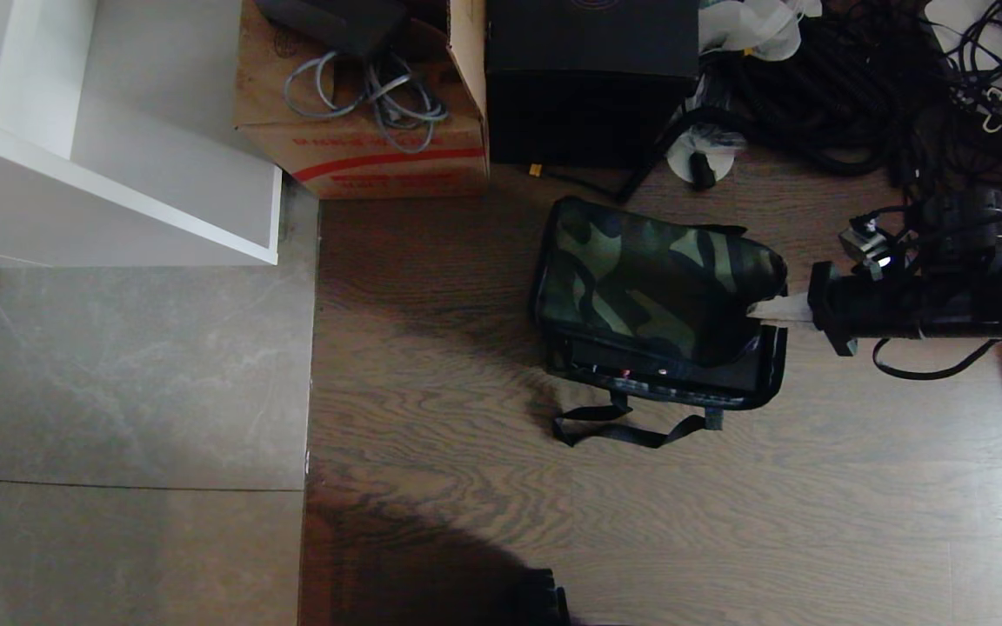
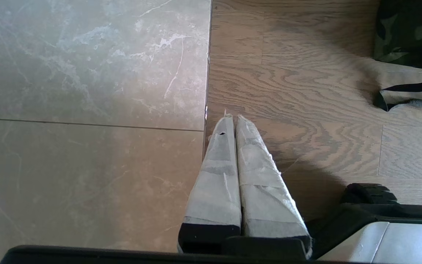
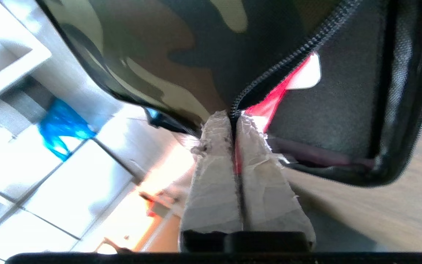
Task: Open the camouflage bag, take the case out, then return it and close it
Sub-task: Open the top of the storage box
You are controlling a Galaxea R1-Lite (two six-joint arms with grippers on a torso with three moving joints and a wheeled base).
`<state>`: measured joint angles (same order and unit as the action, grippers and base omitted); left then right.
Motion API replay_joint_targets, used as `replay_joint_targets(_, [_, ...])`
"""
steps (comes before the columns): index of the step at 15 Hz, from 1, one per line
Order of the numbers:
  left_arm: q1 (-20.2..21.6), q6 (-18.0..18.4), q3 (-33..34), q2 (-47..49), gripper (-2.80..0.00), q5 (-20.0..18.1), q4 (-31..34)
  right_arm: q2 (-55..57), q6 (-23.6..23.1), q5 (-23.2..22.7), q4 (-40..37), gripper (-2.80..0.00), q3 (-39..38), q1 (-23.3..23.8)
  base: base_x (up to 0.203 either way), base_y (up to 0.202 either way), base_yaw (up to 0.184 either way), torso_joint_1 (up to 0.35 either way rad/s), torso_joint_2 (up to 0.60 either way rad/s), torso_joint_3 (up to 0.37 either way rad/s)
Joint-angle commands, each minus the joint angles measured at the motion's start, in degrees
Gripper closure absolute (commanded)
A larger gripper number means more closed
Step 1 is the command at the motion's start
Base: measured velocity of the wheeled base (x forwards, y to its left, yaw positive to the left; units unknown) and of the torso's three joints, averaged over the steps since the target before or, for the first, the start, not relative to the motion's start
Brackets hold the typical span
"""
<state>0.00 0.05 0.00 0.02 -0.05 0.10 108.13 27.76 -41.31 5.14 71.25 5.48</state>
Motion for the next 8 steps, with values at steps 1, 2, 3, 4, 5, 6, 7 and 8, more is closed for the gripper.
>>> replay_joint_targets(1, [0.00, -0.05, 0.00, 0.05, 0.00, -0.02, -0.01, 0.15, 0.11, -0.26, 0.04, 0.00, 0.10, 0.06, 0.000, 0.000, 0.000, 0.000, 0.00, 0.000])
replay_joint_targets(2, [0.00, -0.05, 0.00, 0.03, 0.00, 0.01, -0.01, 0.15, 0.19, -0.17, 0.04, 0.00, 0.49, 0.09, 0.000, 0.000, 0.000, 0.000, 0.00, 0.000])
replay_joint_targets(3, [0.00, -0.05, 0.00, -0.02, 0.00, 0.05, -0.01, 0.23, 0.42, -0.23, -0.03, 0.00, 0.81, 0.23, 0.000, 0.000, 0.000, 0.000, 0.00, 0.000])
replay_joint_targets(4, [0.00, -0.03, 0.00, 0.02, 0.00, 0.01, -0.01, 0.24, 0.71, -0.26, -0.24, 0.00, 1.68, 0.25, 0.000, 0.000, 0.000, 0.000, 0.00, 0.000])
replay_joint_targets(5, [0.00, -0.05, 0.00, -0.02, 0.00, 0.03, -0.01, 0.28, 1.22, -0.20, -0.51, 0.00, 3.12, 0.31, 0.000, 0.000, 0.000, 0.000, 0.00, 0.000])
replay_joint_targets(6, [0.00, -0.04, 0.00, -0.02, 0.00, -0.02, -0.01, 0.35, 2.10, -0.24, -0.55, 0.00, 4.73, 0.55, 0.000, 0.000, 0.000, 0.000, 0.00, 0.000])
replay_joint_targets(7, [0.00, -0.05, 0.00, 0.01, 0.00, 0.01, -0.01, 0.43, 4.06, -0.28, -0.58, 0.00, 6.52, 1.03, 0.000, 0.000, 0.000, 0.000, 0.00, 0.000])
replay_joint_targets(8, [0.00, -0.05, 0.00, 0.06, 0.00, 0.02, -0.01, 0.61, 6.37, -0.37, -0.46, 0.00, 8.01, 1.44, 0.000, 0.000, 0.000, 0.000, 0.00, 0.000])
